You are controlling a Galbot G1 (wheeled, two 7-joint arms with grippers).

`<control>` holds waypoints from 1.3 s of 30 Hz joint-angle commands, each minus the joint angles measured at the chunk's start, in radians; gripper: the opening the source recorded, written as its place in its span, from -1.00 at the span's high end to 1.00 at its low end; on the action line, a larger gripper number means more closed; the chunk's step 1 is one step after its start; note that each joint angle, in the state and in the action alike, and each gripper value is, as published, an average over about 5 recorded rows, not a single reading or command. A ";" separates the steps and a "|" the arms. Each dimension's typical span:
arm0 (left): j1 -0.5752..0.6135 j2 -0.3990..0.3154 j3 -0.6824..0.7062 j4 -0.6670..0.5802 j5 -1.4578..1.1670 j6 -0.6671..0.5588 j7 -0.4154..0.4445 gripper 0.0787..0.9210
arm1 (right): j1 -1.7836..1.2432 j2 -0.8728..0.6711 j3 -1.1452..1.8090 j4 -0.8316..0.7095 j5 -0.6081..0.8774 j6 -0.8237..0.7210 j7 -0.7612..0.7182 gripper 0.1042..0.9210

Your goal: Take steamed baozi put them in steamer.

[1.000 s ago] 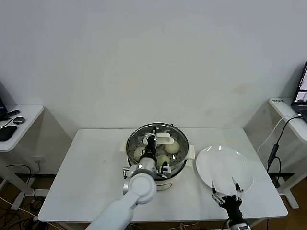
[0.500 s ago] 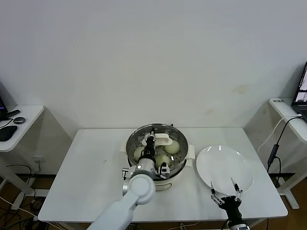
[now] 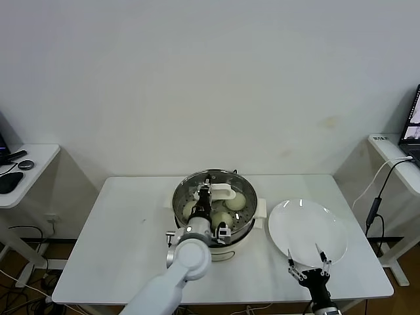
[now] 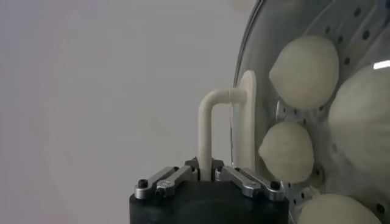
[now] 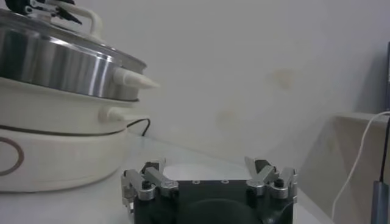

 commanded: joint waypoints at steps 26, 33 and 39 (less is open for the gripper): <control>1.105 0.025 -0.676 -0.561 -1.479 -0.828 -0.467 -0.77 | -0.036 -0.029 -0.022 0.048 0.063 -0.055 -0.026 -0.76; 1.128 -0.044 -0.714 -0.414 -1.526 -0.905 -0.497 -0.77 | -0.098 -0.090 -0.039 0.127 0.170 -0.161 -0.056 -0.76; 1.099 -0.074 -0.731 -0.343 -1.592 -0.891 -0.424 -0.77 | -0.128 -0.119 -0.040 0.144 0.193 -0.187 -0.051 -0.76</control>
